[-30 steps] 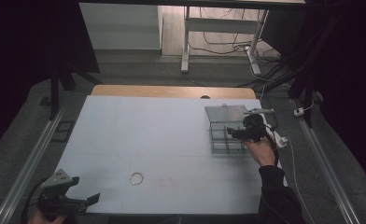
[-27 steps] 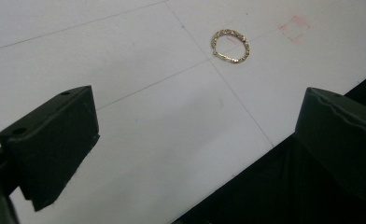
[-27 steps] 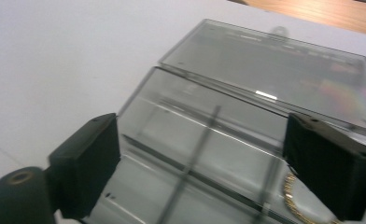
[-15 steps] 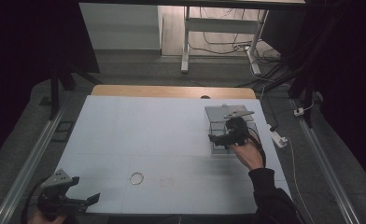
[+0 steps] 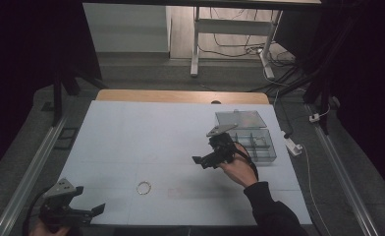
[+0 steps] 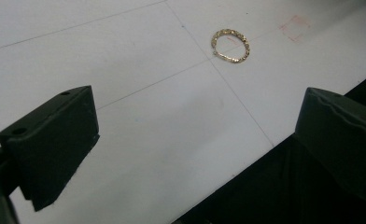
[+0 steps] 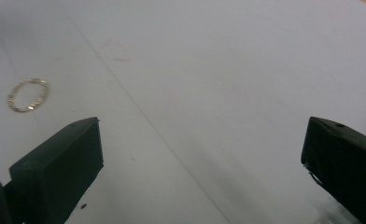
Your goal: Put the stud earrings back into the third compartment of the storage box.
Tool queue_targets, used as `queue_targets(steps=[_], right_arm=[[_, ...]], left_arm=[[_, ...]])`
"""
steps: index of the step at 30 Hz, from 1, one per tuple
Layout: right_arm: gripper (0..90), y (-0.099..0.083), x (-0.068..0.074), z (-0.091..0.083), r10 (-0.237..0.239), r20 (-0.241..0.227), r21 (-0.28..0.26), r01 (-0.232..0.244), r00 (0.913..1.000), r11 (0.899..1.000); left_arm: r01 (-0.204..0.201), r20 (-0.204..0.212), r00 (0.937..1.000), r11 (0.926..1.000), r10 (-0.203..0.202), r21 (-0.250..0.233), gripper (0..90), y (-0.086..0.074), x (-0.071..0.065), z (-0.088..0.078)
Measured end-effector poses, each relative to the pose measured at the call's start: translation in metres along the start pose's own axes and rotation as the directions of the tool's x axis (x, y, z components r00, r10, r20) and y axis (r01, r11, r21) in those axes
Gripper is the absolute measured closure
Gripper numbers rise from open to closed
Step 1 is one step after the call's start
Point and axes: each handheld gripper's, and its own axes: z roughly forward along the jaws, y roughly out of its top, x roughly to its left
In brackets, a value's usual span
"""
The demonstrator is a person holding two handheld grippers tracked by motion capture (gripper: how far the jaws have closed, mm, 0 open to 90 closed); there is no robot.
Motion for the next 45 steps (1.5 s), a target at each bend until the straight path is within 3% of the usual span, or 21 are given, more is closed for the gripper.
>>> queue_targets(steps=[5,17,25,29,36,39,43,45], right_arm=[[0.0,0.004,0.02,0.014,-0.014,-0.049,-0.01,0.014,0.9987,1.0],[0.0,0.014,0.069,0.05,-0.07,-0.142,0.04,0.076,0.9874,0.996],[0.0,0.015,0.099,0.075,-0.103,-0.152,0.092,0.118,0.9829,0.989],[0.0,0.014,0.107,0.088,-0.104,-0.152,0.123,0.123,0.9829,0.985],[0.0,0.015,0.108,0.109,-0.078,-0.146,0.138,0.099,0.9862,0.985],[1.4,0.017,0.114,0.117,-0.113,-0.144,0.143,0.134,0.9832,0.981],[10.7,0.019,0.122,0.128,-0.158,-0.137,0.152,0.178,0.9778,0.972],[22.6,0.017,0.128,0.13,-0.237,-0.115,0.165,0.254,0.9647,0.953]], left_arm=[[0.0,0.001,1.0,1.0,0.0,0.001,0.0,0.0,0.0,0.0],[0.001,0.001,1.0,1.0,-0.001,0.001,0.0,0.0,0.0,0.0],[0.001,0.0,1.0,1.0,-0.001,0.002,0.0,0.0,0.0,0.0],[0.003,0.001,1.0,1.0,-0.003,0.001,0.0,0.0,0.0,0.0],[0.005,0.001,1.0,1.0,-0.005,0.002,0.0,0.0,0.001,0.0],[0.005,0.002,1.0,1.0,-0.005,0.001,0.0,0.0,0.001,0.0],[0.006,0.004,1.0,1.0,-0.006,-0.002,0.0,0.0,0.001,0.0],[0.007,0.004,1.0,1.0,-0.007,-0.002,0.0,0.0,0.001,0.0]])
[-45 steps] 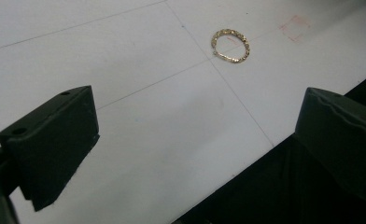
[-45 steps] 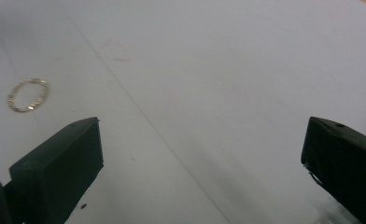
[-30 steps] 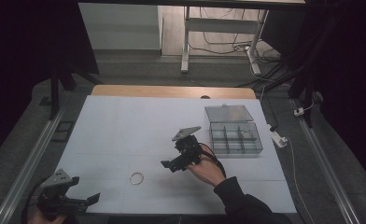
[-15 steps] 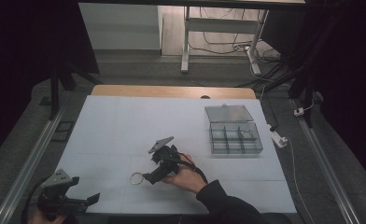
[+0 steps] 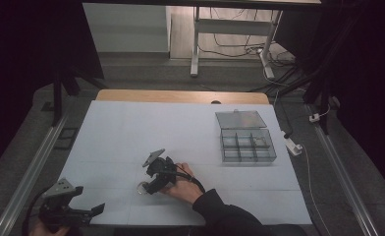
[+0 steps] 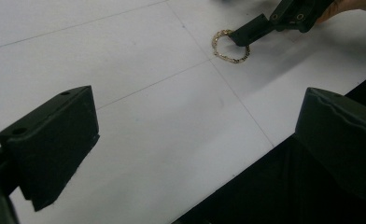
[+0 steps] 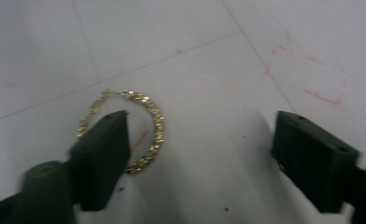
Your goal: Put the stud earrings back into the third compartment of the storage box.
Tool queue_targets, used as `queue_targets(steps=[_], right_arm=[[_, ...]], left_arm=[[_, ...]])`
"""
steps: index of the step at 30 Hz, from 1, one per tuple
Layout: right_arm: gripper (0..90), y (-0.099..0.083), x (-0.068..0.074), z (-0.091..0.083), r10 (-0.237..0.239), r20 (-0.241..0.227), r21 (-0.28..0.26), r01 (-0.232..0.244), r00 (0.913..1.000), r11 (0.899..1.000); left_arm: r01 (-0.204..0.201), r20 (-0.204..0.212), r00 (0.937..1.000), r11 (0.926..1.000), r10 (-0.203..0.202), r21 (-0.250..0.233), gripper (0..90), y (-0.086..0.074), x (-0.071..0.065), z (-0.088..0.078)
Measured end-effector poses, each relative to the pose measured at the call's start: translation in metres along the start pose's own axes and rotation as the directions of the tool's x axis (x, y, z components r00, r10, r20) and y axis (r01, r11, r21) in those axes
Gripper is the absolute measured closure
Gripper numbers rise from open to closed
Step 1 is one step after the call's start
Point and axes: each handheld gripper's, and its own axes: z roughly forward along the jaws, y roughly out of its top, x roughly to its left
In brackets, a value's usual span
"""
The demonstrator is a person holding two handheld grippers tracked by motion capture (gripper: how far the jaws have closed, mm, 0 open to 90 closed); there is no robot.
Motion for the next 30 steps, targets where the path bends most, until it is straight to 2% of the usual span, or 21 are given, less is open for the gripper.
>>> queue_targets(steps=[1,4,5,6,8,10,14,17,19,22,28,30], right_arm=[[27.8,0.0,0.0,-0.001,-0.008,-0.018,0.0,0.008,0.9998,1.0],[58.5,0.001,0.001,-0.006,-0.041,-0.049,-0.001,0.041,0.998,0.999],[58.5,0.001,0.001,-0.006,-0.041,-0.049,-0.001,0.041,0.998,0.999],[63.9,0.0,0.001,-0.008,-0.041,-0.058,-0.001,0.041,0.9975,0.999],[86.0,-0.002,0.0,-0.009,-0.04,-0.067,-0.011,0.039,0.9969,0.999],[87.8,-0.003,0.0,-0.009,-0.038,-0.082,-0.01,0.037,0.9959,0.999],[88.2,-0.002,0.0,-0.009,-0.025,-0.083,-0.003,0.024,0.9962,1.0],[88.3,-0.002,-0.001,-0.01,0.002,-0.088,-0.002,-0.002,0.9961,1.0],[88.3,-0.002,-0.003,-0.011,0.04,-0.099,0.004,-0.04,0.9942,0.999],[88.4,-0.003,-0.004,-0.011,0.06,-0.11,0.005,-0.06,0.9921,0.998],[88.4,-0.002,-0.006,-0.017,0.063,-0.092,0.002,-0.063,0.9938,0.998],[88.4,-0.002,-0.007,-0.02,0.072,-0.097,-0.015,-0.074,0.9927,0.997]], left_arm=[[0.0,0.001,1.0,1.0,0.0,0.0,0.0,0.0,0.0,0.0],[-0.003,0.0,1.0,1.0,0.003,0.002,0.0,0.0,0.0,0.0],[-0.003,0.0,1.0,1.0,0.003,0.002,0.0,0.0,0.0,0.0],[-0.003,0.0,1.0,1.0,0.003,0.002,0.0,0.0,0.0,0.0],[-0.002,0.0,1.0,1.0,0.002,0.003,0.0,0.0,0.0,0.0],[-0.003,-0.001,1.0,1.0,0.003,0.003,0.0,0.0,0.0,0.0],[-0.003,0.0,1.0,1.0,0.003,0.002,0.0,0.0,0.0,0.0],[-0.005,-0.002,1.0,1.0,0.005,0.002,0.0,0.0,0.0,0.0],[-0.006,-0.003,1.0,1.0,0.006,0.002,0.0,0.0,-0.001,0.0],[-0.006,-0.004,1.0,1.0,0.006,0.001,0.0,0.0,-0.001,0.0],[-0.007,-0.005,1.0,1.0,0.007,0.001,0.0,0.0,-0.001,0.0],[-0.006,-0.004,1.0,1.0,0.006,0.001,0.0,0.0,-0.001,0.0]])
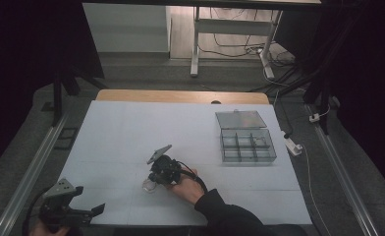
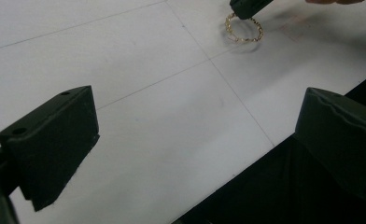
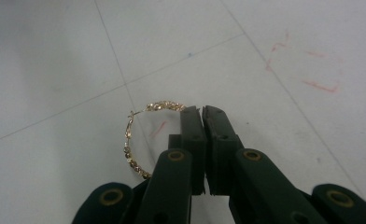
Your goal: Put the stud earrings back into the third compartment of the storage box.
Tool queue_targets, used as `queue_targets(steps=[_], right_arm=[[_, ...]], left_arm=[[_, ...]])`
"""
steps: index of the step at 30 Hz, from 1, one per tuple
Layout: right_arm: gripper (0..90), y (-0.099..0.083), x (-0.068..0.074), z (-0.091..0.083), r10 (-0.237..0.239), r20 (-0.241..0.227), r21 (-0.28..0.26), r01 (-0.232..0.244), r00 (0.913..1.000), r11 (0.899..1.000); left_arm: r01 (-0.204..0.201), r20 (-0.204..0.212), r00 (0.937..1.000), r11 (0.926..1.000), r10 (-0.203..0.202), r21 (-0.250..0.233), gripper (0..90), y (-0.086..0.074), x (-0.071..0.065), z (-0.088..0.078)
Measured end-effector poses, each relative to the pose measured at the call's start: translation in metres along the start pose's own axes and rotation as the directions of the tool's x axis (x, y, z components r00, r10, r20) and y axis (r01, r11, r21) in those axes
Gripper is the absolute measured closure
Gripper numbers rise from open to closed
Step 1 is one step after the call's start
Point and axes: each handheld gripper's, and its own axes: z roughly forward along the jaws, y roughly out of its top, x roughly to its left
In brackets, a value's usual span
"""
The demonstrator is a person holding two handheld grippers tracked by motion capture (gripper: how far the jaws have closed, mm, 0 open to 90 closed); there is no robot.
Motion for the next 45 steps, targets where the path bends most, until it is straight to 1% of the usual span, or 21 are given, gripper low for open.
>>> queue_targets(steps=[3,7,8,10,11,14,16,17,26,30,31,32,34,36,37,39,40,42,43,44,45], right_arm=[[88.4,0.001,-0.003,-0.006,0.007,0.002,-0.014,-0.007,1.0,1.0],[88.4,0.001,-0.01,-0.018,0.029,0.016,-0.034,-0.029,0.9994,0.999],[88.4,0.001,-0.01,-0.018,0.029,0.016,-0.034,-0.029,0.9994,0.999],[88.4,0.001,-0.015,-0.026,0.051,0.02,-0.049,-0.05,0.9985,0.998],[88.4,0.001,-0.015,-0.026,0.051,0.02,-0.049,-0.05,0.9985,0.998],[88.4,0.0,-0.021,-0.036,0.078,0.03,-0.07,-0.075,0.9965,0.995],[88.4,0.0,-0.023,-0.038,0.079,0.033,-0.07,-0.077,0.9963,0.995],[88.4,0.0,-0.025,-0.043,0.091,0.034,-0.081,-0.088,0.9953,0.993],[88.4,-0.002,-0.035,-0.056,0.107,0.056,-0.1,-0.101,0.9926,0.99],[88.4,-0.008,-0.045,-0.066,0.131,0.077,-0.116,-0.122,0.9884,0.986],[88.4,-0.008,-0.045,-0.066,0.131,0.077,-0.116,-0.122,0.9884,0.986],[88.4,-0.011,-0.05,-0.073,0.148,0.09,-0.12,-0.136,0.985,0.983],[88.4,-0.012,-0.053,-0.075,0.152,0.092,-0.121,-0.141,0.984,0.983],[88.4,-0.015,-0.059,-0.082,0.167,0.104,-0.128,-0.153,0.9805,0.98],[88.3,-0.018,-0.065,-0.09,0.188,0.117,-0.137,-0.172,0.9752,0.976],[88.3,-0.02,-0.068,-0.093,0.194,0.123,-0.14,-0.177,0.9732,0.974],[88.3,-0.021,-0.071,-0.096,0.203,0.127,-0.148,-0.184,0.9709,0.972],[88.4,-0.028,-0.08,-0.107,0.228,0.149,-0.159,-0.204,0.9622,0.966],[88.4,-0.028,-0.08,-0.107,0.228,0.149,-0.159,-0.204,0.9622,0.966],[88.4,-0.033,-0.087,-0.116,0.252,0.17,-0.166,-0.224,0.9527,0.96],[88.4,-0.033,-0.087,-0.116,0.252,0.17,-0.166,-0.224,0.9527,0.96]], left_arm=[[0.0,0.0,1.0,1.0,0.0,0.0,0.0,0.0,0.0,0.0],[0.0,0.0,1.0,1.0,0.0,0.0,0.0,0.0,0.0,0.0],[0.0,0.0,1.0,1.0,0.0,0.0,0.0,0.0,0.0,0.0],[0.001,0.0,1.0,1.0,-0.001,0.0,0.0,0.0,0.0,0.0],[0.001,0.0,1.0,1.0,-0.001,0.0,0.0,0.0,0.0,0.0],[0.001,0.0,1.0,1.0,-0.001,0.0,0.0,0.0,0.0,0.0],[0.001,0.0,1.0,1.0,-0.001,0.0,0.0,0.0,0.0,0.0],[0.001,0.0,1.0,1.0,-0.001,0.0,0.0,0.0,0.0,0.0],[0.001,0.001,1.0,1.0,-0.001,0.0,0.0,0.0,0.0,0.0],[0.001,0.0,1.0,1.0,-0.001,0.0,0.0,0.0,0.0,0.0],[0.001,0.0,1.0,1.0,-0.001,0.0,0.0,0.0,0.0,0.0],[0.001,0.0,1.0,1.0,-0.001,0.0,0.0,0.0,0.0,0.0],[0.002,0.004,1.0,1.0,-0.002,-0.001,0.0,0.0,0.0,0.0],[0.004,0.004,1.0,1.0,-0.004,-0.002,0.0,0.0,0.0,0.0],[0.004,0.004,1.0,1.0,-0.004,-0.003,0.0,0.0,0.0,0.0],[0.005,0.005,1.0,1.0,-0.005,-0.004,0.0,0.0,0.0,0.0],[0.005,0.006,1.0,1.0,-0.005,-0.006,0.0,0.0,0.0,0.0],[0.004,0.007,1.0,1.0,-0.004,-0.008,0.0,0.0,0.0,-0.001],[0.004,0.008,1.0,1.0,-0.003,-0.008,0.0,0.0,0.0,-0.001],[0.002,0.009,1.0,0.9999,-0.002,-0.011,0.0,0.0,0.001,-0.001],[0.002,0.009,1.0,0.9999,-0.002,-0.012,0.0,0.0,0.001,-0.001]])
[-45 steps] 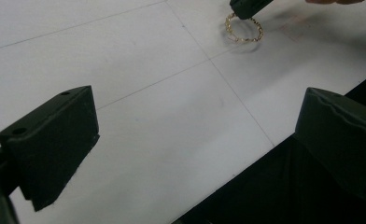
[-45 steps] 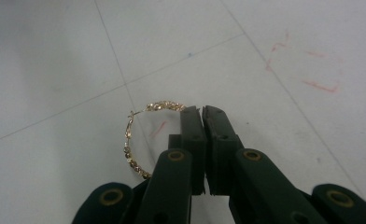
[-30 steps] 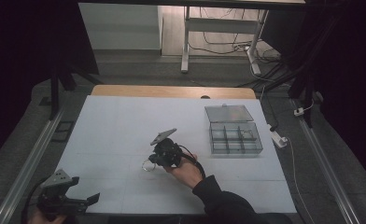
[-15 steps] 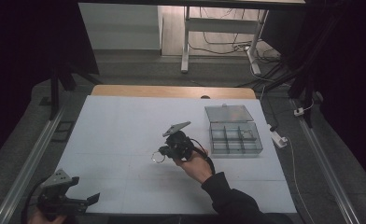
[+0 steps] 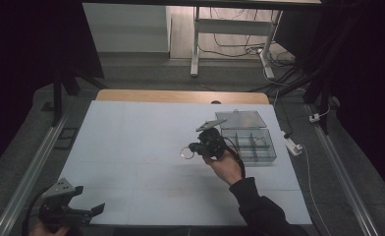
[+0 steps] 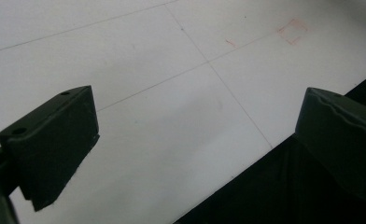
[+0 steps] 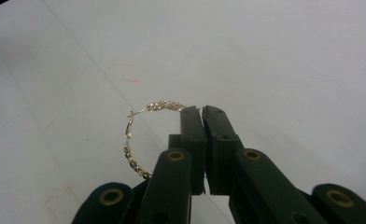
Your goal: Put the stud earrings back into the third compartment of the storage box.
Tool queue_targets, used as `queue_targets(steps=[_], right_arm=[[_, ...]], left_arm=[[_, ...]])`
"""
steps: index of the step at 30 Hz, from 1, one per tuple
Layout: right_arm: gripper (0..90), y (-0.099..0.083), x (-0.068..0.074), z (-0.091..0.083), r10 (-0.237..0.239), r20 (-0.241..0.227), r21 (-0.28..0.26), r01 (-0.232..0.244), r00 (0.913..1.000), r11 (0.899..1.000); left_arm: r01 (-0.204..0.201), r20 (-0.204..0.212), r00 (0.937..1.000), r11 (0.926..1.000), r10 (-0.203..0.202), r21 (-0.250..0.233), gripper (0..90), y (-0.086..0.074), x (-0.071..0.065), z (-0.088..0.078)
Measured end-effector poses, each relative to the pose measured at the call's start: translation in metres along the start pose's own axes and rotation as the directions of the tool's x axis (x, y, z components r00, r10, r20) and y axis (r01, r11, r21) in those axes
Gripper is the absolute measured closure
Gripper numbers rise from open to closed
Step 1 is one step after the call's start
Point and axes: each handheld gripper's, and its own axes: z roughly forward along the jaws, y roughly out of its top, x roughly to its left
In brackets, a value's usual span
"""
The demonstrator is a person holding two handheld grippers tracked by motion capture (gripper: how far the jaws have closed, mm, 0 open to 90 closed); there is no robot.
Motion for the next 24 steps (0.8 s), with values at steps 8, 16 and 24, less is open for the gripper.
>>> queue_targets(steps=[8,16,24], right_arm=[[88.3,-0.012,-0.035,-0.024,0.066,0.079,-0.027,-0.064,0.9947,0.998],[88.3,-0.03,-0.075,-0.049,0.144,0.172,-0.048,-0.138,0.9744,0.989],[88.3,-0.044,-0.102,-0.064,0.187,0.248,-0.065,-0.177,0.9505,0.982]], left_arm=[[-0.011,-0.001,0.9999,0.9998,0.011,-0.015,0.0,0.001,-0.001,0.0],[-0.004,0.005,1.0,0.9999,0.004,-0.011,0.0,0.001,-0.001,0.001],[-0.002,0.007,1.0,1.0,0.002,-0.01,0.0,0.001,0.0,0.001]])
